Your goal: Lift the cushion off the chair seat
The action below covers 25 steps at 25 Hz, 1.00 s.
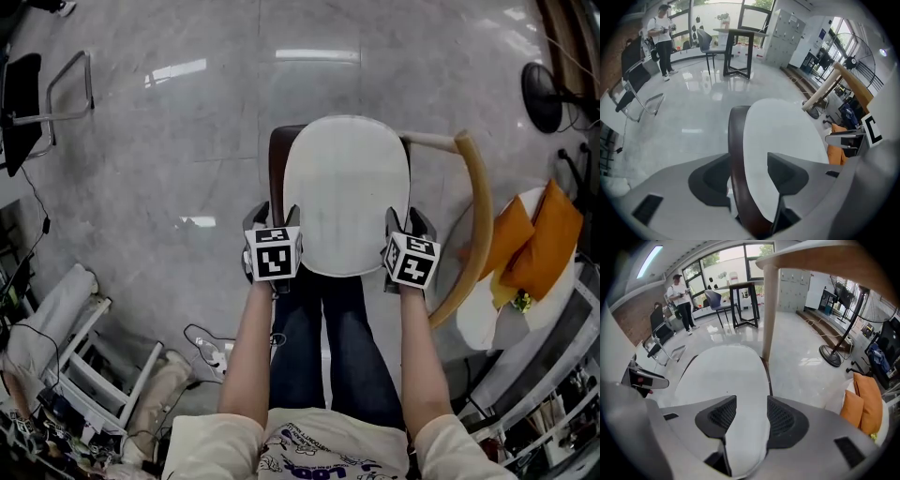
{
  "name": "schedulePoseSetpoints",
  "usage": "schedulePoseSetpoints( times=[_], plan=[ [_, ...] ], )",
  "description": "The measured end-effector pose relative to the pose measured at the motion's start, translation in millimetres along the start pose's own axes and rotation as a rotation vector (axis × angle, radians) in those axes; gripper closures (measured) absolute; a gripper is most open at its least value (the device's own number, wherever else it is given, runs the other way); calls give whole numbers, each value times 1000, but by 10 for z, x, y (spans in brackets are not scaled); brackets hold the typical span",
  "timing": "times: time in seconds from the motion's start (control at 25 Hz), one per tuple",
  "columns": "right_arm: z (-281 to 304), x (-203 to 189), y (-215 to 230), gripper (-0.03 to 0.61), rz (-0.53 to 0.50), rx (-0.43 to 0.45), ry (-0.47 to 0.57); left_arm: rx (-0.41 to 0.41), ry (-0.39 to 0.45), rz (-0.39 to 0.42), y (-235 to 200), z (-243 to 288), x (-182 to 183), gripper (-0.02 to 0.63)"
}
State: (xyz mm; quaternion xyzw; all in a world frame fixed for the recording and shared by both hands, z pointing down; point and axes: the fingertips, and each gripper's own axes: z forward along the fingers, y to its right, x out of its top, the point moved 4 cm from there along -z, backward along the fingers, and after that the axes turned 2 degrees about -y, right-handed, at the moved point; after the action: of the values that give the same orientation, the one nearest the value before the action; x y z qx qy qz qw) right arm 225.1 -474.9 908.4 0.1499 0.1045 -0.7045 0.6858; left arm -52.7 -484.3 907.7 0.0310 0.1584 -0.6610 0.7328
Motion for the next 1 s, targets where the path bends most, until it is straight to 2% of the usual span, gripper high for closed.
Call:
schedulePoseSetpoints(
  times=[0.16,0.68,1.0],
  plan=[
    [242,-106,64,356,8,-13,-26,3,-23,-9,-34,261,-117,364],
    [597,-306,197,334,53,13,-65,-6,-72,-38,47,651,-233,364],
    [666,-351,203,345,84,65,-67,-21,-75,-76,76,740,-260,414]
  ],
)
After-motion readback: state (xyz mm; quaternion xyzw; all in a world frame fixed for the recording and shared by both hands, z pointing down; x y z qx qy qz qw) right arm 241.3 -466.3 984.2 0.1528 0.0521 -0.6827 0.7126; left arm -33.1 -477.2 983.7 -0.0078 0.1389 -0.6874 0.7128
